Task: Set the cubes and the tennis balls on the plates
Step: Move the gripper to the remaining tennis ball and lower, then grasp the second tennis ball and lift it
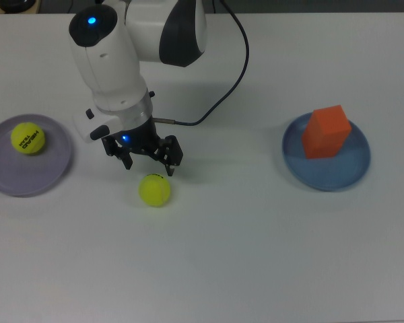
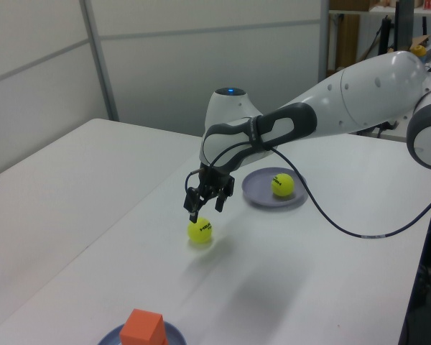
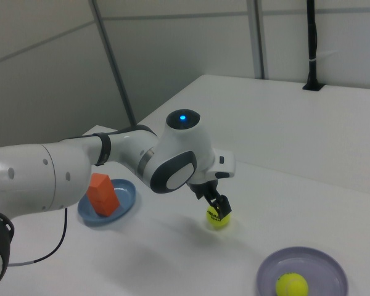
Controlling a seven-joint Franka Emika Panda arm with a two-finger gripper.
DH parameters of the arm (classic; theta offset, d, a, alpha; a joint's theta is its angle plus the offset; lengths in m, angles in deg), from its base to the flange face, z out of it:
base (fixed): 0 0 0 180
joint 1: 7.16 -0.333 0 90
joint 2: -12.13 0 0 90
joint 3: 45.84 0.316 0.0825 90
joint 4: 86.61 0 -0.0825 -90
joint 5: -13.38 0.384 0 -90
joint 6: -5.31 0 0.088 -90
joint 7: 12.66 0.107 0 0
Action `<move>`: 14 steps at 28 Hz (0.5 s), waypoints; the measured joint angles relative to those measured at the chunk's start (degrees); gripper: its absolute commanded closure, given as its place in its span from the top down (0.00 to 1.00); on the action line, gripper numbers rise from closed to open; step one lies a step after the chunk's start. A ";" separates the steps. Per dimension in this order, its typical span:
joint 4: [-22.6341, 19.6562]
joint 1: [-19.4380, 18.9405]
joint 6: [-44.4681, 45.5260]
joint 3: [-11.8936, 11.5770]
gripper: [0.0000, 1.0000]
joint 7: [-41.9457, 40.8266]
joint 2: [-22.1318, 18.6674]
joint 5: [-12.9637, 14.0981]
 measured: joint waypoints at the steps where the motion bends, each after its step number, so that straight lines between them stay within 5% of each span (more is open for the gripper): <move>1: -0.01 0.00 -0.01 0.00 1.00 0.00 0.45 -0.13; 6: 0.00 -0.03 -4.41 0.49 0.99 0.00 3.17 -0.62; 9: 0.02 -0.10 -6.22 1.05 0.86 0.05 4.69 -0.94; 13: 0.18 -0.27 -6.94 1.25 0.32 0.30 5.69 -1.01; 14: 0.24 -0.27 -6.94 1.25 0.06 0.34 5.71 -1.01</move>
